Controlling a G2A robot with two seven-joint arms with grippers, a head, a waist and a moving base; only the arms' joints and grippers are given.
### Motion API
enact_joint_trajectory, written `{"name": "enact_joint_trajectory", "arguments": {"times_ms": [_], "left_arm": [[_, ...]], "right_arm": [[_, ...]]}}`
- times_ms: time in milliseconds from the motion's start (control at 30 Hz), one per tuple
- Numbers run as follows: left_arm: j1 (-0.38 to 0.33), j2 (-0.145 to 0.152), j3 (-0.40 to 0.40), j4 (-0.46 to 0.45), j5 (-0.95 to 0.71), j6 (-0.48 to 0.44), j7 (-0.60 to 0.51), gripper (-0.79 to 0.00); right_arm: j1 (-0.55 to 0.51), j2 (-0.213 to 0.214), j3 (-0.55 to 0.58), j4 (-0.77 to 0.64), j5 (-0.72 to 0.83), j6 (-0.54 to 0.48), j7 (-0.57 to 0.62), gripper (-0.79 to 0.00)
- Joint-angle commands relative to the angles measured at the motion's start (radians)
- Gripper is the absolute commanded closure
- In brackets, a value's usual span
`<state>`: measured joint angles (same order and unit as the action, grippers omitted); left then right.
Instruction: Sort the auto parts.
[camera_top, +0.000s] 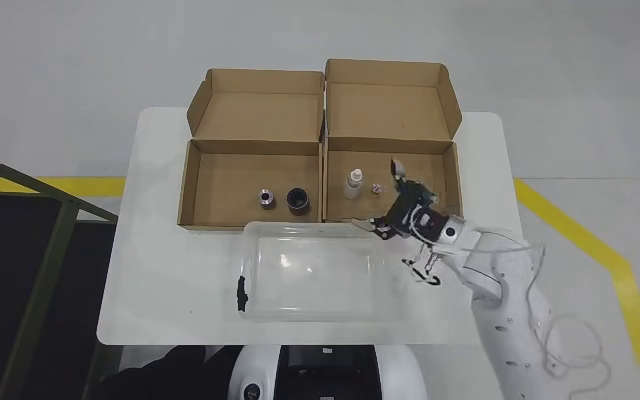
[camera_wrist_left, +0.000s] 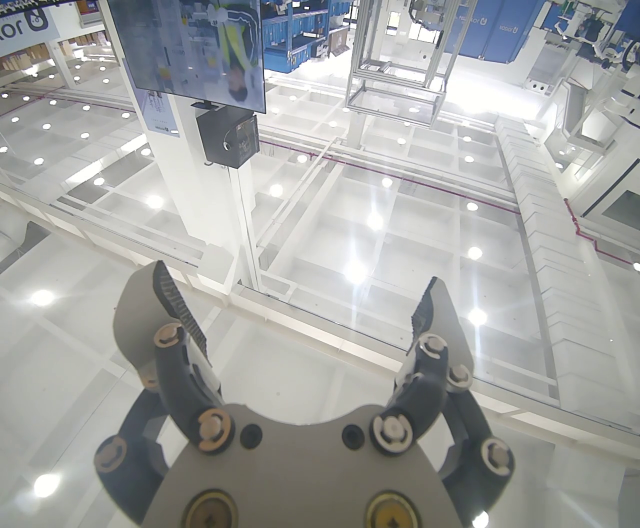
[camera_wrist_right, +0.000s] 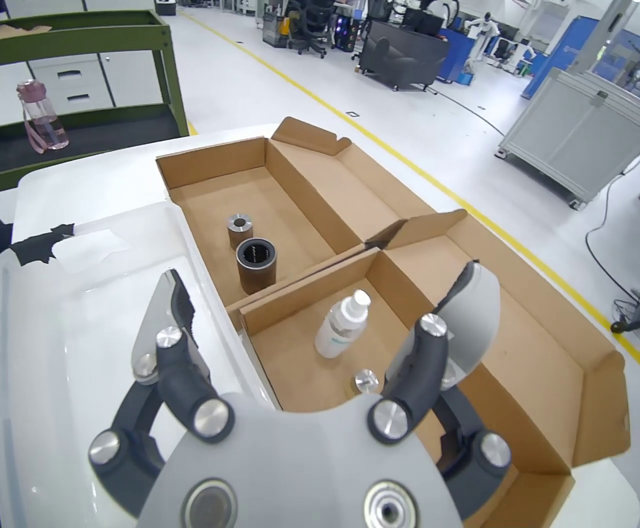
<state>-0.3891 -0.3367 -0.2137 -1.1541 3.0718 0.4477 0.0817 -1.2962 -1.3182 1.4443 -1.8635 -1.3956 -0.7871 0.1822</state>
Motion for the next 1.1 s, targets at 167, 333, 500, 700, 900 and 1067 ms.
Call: {"name": "enact_joint_trajectory", "arguments": {"times_ms": [167,333,500,700,900,1067], "left_arm": [[0.0,0.0,0.0,0.0,0.0,0.0,0.0,-0.785],[0.0,0.0,0.0,0.0,0.0,0.0,0.0,-0.785],[0.0,0.0,0.0,0.0,0.0,0.0,0.0,-0.785],[0.0,0.0,0.0,0.0,0.0,0.0,0.0,-0.785],[0.0,0.0,0.0,0.0,0.0,0.0,0.0,-0.785],[0.0,0.0,0.0,0.0,0.0,0.0,0.0,-0.785]], "right_arm": [[-0.069,0.022,0.132,0.008,0.023,-0.003,-0.079,-0.785],[-0.11,0.033,0.204,0.015,0.041,0.01,-0.115,-0.785],[-0.152,0.044,0.256,0.014,0.043,0.004,-0.188,-0.785],[-0.21,0.054,0.299,0.012,0.024,0.009,-0.269,-0.785],[-0.243,0.062,0.331,0.005,0.027,0.019,-0.309,-0.785],[-0.244,0.067,0.336,0.009,0.036,-0.002,-0.325,-0.785]]}}
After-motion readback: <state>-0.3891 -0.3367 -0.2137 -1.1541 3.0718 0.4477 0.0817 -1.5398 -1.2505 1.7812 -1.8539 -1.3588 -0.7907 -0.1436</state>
